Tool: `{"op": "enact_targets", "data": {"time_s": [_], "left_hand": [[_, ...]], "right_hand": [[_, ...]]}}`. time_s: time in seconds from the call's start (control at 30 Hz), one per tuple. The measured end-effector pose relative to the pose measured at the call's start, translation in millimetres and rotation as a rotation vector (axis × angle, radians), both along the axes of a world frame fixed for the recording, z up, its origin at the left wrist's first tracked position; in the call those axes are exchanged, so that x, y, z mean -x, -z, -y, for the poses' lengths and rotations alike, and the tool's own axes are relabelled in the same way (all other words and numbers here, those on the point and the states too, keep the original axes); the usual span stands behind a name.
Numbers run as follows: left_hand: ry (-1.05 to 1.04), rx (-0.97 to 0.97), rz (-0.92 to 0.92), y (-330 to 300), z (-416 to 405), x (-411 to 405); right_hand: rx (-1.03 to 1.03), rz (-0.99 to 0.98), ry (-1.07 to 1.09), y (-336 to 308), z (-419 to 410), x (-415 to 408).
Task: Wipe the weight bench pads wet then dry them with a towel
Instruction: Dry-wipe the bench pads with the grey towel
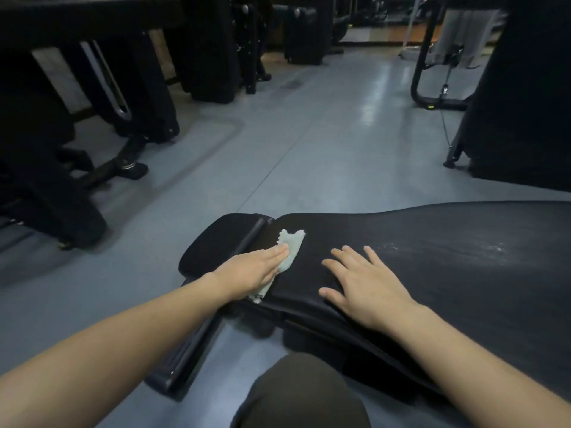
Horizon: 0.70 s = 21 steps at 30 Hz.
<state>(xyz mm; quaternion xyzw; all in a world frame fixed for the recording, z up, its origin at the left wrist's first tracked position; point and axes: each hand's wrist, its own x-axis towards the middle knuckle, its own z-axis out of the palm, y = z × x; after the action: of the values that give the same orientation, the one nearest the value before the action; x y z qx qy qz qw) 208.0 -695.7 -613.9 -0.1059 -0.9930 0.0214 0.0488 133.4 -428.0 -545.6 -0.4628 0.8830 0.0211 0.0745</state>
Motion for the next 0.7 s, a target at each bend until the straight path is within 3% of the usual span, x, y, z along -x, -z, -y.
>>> {"op": "enact_targets", "data": {"time_s": [0.1, 0.2, 0.27, 0.37, 0.5, 0.7], "left_hand": [[-0.159, 0.295, 0.078, 4.8, 19.0, -3.0], [-0.263, 0.445, 0.142, 11.1, 42.8, -5.2], [-0.298, 0.373, 0.286, 5.5, 57.4, -8.1], [-0.222, 0.310, 0.325, 15.2, 86.3, -19.2], [-0.267, 0.086, 0.202, 28.4, 93.8, -45.4], [-0.179, 0.173, 0.137, 43.0, 102.2, -46.9]], "right_hand": [[-0.017, -0.014, -0.039, 15.0, 25.4, 0.4], [-0.033, -0.005, -0.063, 31.7, 46.0, -1.8], [-0.024, -0.018, -0.073, 38.4, 56.2, -3.7], [-0.072, -0.023, -0.102, 46.2, 67.7, -2.8], [-0.143, 0.011, -0.116, 46.6, 82.6, -0.1], [-0.172, -0.015, -0.154, 51.3, 95.8, 0.3]]}}
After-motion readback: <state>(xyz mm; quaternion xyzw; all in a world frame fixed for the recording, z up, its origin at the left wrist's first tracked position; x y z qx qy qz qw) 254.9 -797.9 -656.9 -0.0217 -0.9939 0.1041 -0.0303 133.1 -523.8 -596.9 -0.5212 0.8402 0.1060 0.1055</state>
